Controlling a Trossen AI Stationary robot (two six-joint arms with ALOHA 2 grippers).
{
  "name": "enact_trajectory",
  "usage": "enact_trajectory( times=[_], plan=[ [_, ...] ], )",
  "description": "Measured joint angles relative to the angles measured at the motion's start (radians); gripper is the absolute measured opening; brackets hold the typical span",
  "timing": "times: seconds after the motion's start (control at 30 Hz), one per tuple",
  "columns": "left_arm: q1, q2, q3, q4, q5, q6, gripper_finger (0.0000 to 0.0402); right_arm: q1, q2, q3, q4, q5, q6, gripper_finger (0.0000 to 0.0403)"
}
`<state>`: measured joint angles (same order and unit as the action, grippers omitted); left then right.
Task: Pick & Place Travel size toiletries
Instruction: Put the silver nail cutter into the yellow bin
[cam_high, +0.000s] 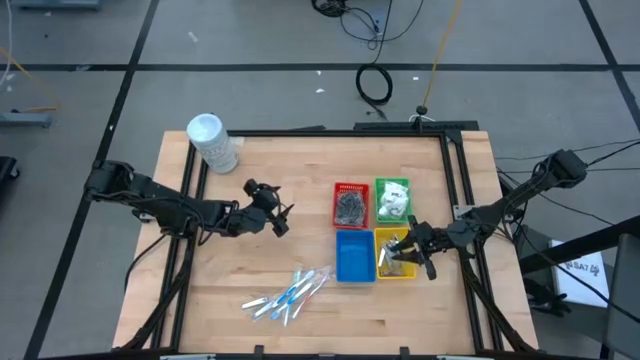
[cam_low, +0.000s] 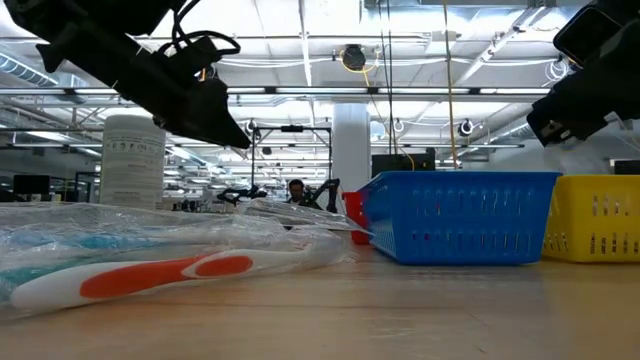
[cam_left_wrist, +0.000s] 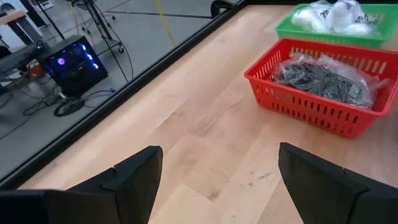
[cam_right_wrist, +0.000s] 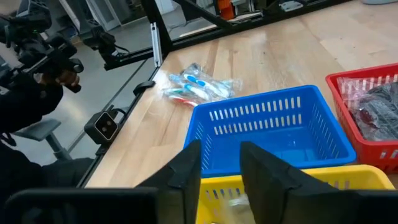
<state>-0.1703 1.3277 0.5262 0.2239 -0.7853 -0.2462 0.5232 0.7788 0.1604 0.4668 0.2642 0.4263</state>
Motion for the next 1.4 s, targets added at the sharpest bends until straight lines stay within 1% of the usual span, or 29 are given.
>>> enact_trajectory(
  times=[0.2, 0.27, 0.33, 0.43, 0.5, 0.6, 0.63, 0.67, 0.73, 0.8, 0.93, 1.0, 1.07, 1.13, 1.2, 1.27, 1.33, 1.4],
  plan=[
    [0.0, 0.0, 0.0, 0.034, 0.0, 0.006, 0.0312, 0.0, 0.0, 0.0, 0.003, -0.002, -0.007, 0.0125],
    [0.0, 0.0, 0.0, 0.045, 0.001, 0.002, 0.0312, 0.0, 0.0, 0.0, 0.027, -0.002, -0.036, 0.013],
    [0.001, 0.0, 0.0, 0.045, 0.034, -0.014, 0.0312, 0.0, 0.0, 0.0, 0.074, -0.002, -0.09, 0.0134],
    [0.001, 0.0, 0.0, 0.059, 0.159, -0.08, 0.0312, 0.0, 0.0, 0.0, 0.179, -0.003, -0.206, 0.0139],
    [0.001, 0.0, 0.002, 0.075, 0.305, -0.108, 0.0312, 0.0, 0.0, 0.0, 0.248, -0.003, -0.289, 0.0141],
    [-0.008, 0.0, 0.023, 0.048, 0.54, -0.172, 0.0312, 0.0, 0.0, 0.0, 0.321, -0.002, -0.394, 0.014],
    [-0.018, 0.001, 0.036, 0.027, 0.606, -0.201, 0.0312, 0.0, 0.0, 0.0, 0.336, 0.0, -0.423, 0.0139],
    [-0.034, 0.0, 0.055, -0.005, 0.648, -0.222, 0.0312, 0.0, 0.0, 0.0, 0.344, 0.003, -0.446, 0.0139],
    [-0.081, 0.001, 0.106, -0.113, 0.653, -0.249, 0.0312, 0.0, 0.0, 0.0, 0.352, 0.026, -0.48, 0.0137],
    [-0.137, 0.002, 0.181, -0.232, 0.615, -0.26, 0.0312, -0.006, 0.0, 0.0, 0.352, 0.051, -0.497, 0.0137],
    [-0.254, 0.018, 0.361, -0.485, 0.527, -0.314, 0.0312, -0.034, 0.0, 0.0, 0.347, 0.051, -0.498, 0.0139],
    [-0.311, 0.041, 0.435, -0.642, 0.494, -0.389, 0.0312, -0.043, 0.001, 0.0, 0.338, 0.05, -0.494, 0.014],
    [-0.356, 0.074, 0.492, -0.747, 0.488, -0.503, 0.0312, -0.05, 0.001, 0.0, 0.316, 0.05, -0.492, 0.0141],
    [-0.399, 0.102, 0.515, -0.831, 0.519, -0.629, 0.0312, -0.053, 0.002, 0.0, 0.288, 0.05, -0.491, 0.0141],
    [-0.44, 0.129, 0.517, -0.897, 0.596, -0.762, 0.0312, -0.053, 0.002, 0.0, 0.264, 0.049, -0.491, 0.0141],
    [-0.482, 0.158, 0.512, -0.926, 0.664, -0.896, 0.0312, -0.053, 0.002, 0.0, 0.242, 0.049, -0.491, 0.0141],
    [-0.522, 0.191, 0.509, -0.959, 0.687, -1.0, 0.0312, -0.053, 0.002, 0.0, 0.227, 0.049, -0.491, 0.0141],
    [-0.556, 0.233, 0.508, -0.967, 0.676, -1.037, 0.0312, -0.053, 0.002, 0.0, 0.227, 0.049, -0.491, 0.0141]
  ],
)
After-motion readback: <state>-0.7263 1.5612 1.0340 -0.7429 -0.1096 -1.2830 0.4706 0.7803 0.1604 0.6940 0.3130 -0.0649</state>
